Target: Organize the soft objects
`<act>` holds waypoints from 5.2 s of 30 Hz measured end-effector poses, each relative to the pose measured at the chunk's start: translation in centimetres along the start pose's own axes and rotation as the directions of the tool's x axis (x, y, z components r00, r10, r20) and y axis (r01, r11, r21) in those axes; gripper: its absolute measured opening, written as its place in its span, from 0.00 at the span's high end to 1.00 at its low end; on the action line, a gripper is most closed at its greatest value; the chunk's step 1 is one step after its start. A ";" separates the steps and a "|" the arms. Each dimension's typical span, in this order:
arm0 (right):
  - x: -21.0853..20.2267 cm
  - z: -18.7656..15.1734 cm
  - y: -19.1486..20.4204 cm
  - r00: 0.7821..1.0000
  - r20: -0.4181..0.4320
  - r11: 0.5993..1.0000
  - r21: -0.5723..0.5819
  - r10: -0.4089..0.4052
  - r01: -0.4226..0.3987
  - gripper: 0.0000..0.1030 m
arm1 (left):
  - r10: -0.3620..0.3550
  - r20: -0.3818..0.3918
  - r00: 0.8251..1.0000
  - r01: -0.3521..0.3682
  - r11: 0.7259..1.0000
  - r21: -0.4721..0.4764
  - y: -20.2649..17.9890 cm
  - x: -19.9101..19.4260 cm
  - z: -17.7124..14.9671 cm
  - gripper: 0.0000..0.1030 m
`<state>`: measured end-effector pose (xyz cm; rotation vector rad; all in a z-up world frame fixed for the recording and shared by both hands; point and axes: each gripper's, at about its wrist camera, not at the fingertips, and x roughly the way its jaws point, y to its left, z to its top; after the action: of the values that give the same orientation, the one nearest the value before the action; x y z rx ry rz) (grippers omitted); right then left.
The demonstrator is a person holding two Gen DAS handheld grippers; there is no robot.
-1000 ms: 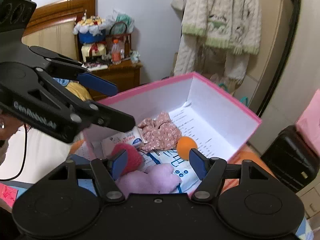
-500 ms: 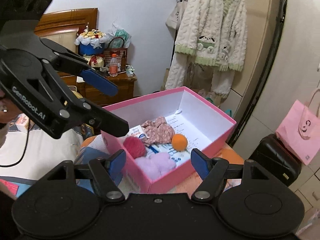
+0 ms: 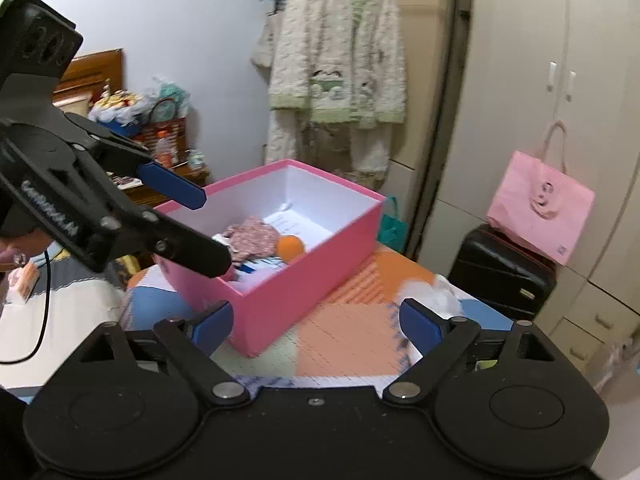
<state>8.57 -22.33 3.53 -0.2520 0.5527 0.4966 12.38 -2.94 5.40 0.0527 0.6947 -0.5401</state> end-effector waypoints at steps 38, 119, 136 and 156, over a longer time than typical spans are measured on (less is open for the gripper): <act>12.3 -9.2 -11.7 0.995 -0.005 0.975 0.198 -0.099 0.098 0.09 | -0.132 0.009 0.991 0.131 0.968 -0.212 -2.5 20.2 -0.9 0.13; 2.2 -9.0 6.4 1.000 -0.003 0.948 0.318 -0.012 0.012 0.34 | -0.092 -0.040 0.995 0.082 0.975 -0.205 -2.7 1.9 -10.9 0.42; 3.2 -3.2 10.0 0.990 0.101 0.970 0.213 0.096 -0.116 0.33 | -0.004 0.055 0.999 0.015 0.977 -0.211 2.5 -3.1 -8.1 0.41; 12.6 4.0 6.2 0.998 0.021 0.984 0.172 0.052 -0.055 0.33 | -0.027 0.029 0.999 0.034 0.961 -0.275 10.5 4.5 -1.0 0.41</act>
<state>16.49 -10.82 -0.80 -0.0677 0.5837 0.4995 19.73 4.29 0.47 -0.2254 0.7415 -0.4684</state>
